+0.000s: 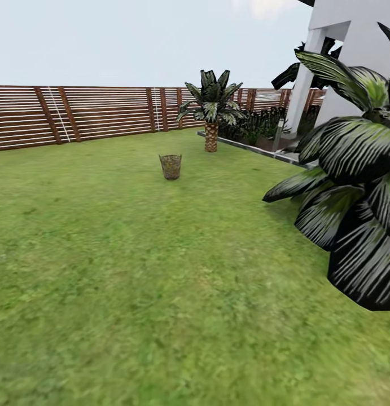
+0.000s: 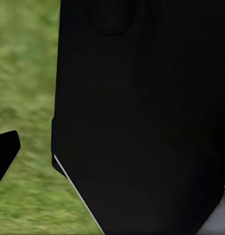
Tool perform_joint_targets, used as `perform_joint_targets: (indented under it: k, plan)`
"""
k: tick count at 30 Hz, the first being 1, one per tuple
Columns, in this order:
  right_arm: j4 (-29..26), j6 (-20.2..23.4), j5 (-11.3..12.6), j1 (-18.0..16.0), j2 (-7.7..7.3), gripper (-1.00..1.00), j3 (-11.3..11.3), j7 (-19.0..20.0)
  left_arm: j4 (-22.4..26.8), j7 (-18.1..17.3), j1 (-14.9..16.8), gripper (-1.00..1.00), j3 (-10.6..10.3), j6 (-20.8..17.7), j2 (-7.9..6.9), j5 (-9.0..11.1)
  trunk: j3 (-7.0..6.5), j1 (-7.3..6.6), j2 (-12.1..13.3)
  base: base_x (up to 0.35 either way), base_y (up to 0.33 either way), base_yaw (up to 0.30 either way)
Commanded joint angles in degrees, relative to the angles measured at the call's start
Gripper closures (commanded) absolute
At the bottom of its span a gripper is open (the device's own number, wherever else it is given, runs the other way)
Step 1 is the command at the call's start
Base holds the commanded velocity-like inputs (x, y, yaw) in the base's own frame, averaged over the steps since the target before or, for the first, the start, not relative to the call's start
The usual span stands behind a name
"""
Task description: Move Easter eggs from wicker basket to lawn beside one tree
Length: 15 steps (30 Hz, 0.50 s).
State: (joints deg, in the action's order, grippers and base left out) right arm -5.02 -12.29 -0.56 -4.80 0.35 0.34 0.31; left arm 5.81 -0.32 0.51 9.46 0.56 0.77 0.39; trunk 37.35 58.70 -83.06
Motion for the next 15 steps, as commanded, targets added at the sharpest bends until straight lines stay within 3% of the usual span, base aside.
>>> perform_joint_targets:
  k: [1,15]
  plan:
    - [0.1,-0.2,-0.1,0.0,0.00,-1.00,0.0,0.0,0.0,0.0,0.0,-1.00,0.3,0.1,0.00,0.0,0.05,0.03,0.0,0.321,0.086,0.000]
    - [0.1,-0.1,0.0,0.0,-0.04,-1.00,0.0,0.0,0.0,0.0,0.0,-1.00,0.3,0.1,0.02,0.0,0.05,0.03,0.0,0.321,0.086,0.000]
